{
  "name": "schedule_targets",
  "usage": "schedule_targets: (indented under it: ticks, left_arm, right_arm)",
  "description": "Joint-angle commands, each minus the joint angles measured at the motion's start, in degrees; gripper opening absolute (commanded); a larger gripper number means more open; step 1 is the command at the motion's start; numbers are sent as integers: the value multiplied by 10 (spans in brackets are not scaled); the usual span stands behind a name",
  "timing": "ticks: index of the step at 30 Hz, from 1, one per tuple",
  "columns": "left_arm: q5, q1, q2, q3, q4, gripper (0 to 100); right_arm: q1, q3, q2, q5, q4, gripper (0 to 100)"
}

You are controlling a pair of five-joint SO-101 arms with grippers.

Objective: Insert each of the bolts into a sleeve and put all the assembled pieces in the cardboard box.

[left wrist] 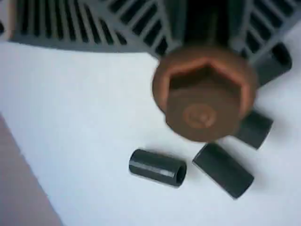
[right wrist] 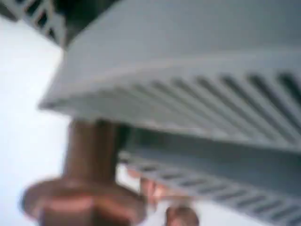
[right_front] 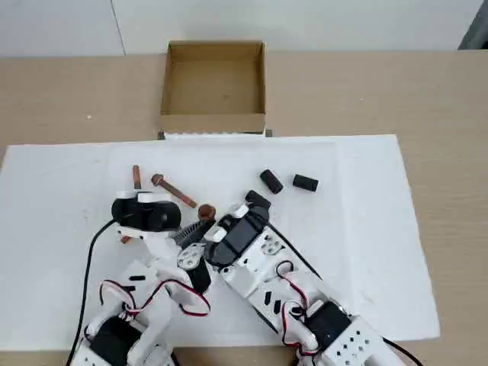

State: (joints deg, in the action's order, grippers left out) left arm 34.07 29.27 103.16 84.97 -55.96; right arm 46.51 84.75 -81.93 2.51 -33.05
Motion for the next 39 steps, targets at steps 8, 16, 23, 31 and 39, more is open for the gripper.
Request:
schedule_targets:
  ticks: [8, 16, 23, 31, 39]
  left_arm:
    - [-16, 13, 4, -3, -13, 14]
    - [-84, 11, 2, -2, -14, 207]
    - [-136, -24, 1, -5, -15, 213]
    - [-183, -63, 1, -6, -16, 213]
    - [-179, -65, 1, -45, -17, 214]
  right_arm:
    - [0, -42, -9, 4, 15, 3]
    - [0, -40, -9, 4, 15, 3]
    - [0, -39, -9, 4, 15, 3]
    - [0, -39, -9, 4, 15, 3]
    - [0, -28, -9, 4, 15, 3]
